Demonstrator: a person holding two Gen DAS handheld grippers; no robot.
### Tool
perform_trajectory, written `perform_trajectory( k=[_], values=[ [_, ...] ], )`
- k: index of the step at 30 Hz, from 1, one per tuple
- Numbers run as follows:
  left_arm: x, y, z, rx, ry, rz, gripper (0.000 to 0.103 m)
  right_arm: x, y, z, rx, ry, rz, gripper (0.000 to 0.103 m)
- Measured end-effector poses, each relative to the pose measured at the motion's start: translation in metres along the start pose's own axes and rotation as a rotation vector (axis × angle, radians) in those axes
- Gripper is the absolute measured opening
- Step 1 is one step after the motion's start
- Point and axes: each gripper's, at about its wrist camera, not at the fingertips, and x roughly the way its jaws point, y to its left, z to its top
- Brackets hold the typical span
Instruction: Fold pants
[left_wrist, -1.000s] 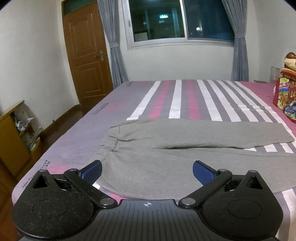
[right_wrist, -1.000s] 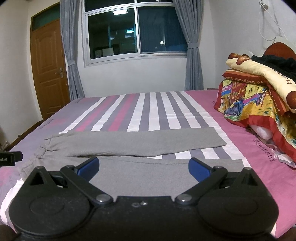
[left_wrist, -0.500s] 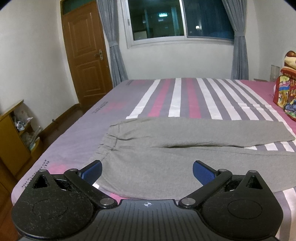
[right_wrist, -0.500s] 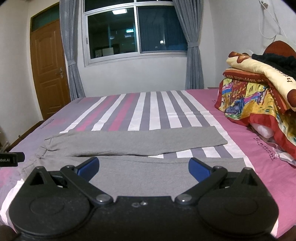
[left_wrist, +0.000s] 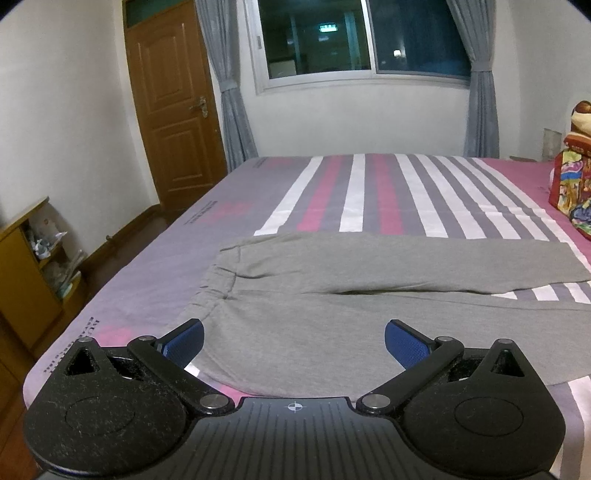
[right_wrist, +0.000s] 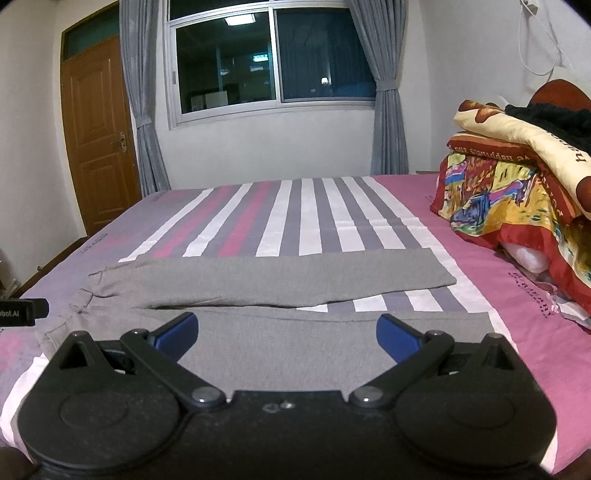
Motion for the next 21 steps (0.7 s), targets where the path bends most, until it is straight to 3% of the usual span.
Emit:
perform_trajectory(
  k=[21],
  values=[
    [0.0086,0.0039,0.0012,-0.004,0.004,0.004,0.103,0.0036,0.0022,-0.0026,-0.006,0.003,0.009,0.103]
  ],
)
